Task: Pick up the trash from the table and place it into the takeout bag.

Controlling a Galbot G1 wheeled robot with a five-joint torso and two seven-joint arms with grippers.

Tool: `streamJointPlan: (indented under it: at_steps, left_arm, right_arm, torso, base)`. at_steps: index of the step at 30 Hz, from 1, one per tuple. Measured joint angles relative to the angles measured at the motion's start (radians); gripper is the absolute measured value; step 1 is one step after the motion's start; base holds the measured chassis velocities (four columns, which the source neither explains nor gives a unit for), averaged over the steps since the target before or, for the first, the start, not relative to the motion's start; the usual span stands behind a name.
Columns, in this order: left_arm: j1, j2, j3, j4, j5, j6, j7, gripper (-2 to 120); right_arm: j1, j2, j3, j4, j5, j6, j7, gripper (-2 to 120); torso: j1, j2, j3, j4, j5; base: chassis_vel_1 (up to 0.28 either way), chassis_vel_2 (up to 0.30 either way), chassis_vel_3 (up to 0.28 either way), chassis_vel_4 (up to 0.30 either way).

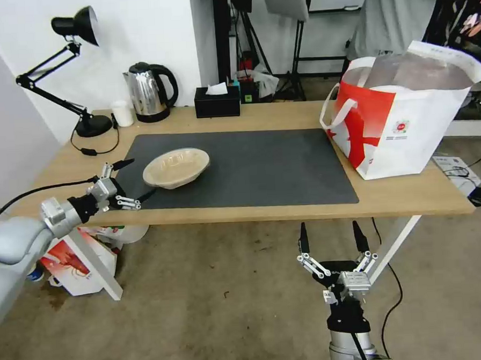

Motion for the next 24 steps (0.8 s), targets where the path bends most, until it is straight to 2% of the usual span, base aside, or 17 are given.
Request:
streamJointPlan:
  at_steps: [6,24]
  left_arm:
    - [-0.033,0.033,0.046,0.034,0.002,0.000,0.015,100]
    - [-0.130,0.033,0.137,0.099,0.023,0.000,0.030,100]
  right_arm:
    - [0.000,0.000,0.000,0.000,0.000,0.000,0.000,100]
    - [0.000,0.000,0.000,0.000,0.000,0.000,0.000,100]
  torso:
    - [0.000,0.000,0.000,0.0000,0.0001]
    - [0.000,0.000,0.000,-0.0001,0.0000]
  base:
    - [0.000,0.000,0.000,0.000]
    - [0.000,0.000,0.000,0.000]
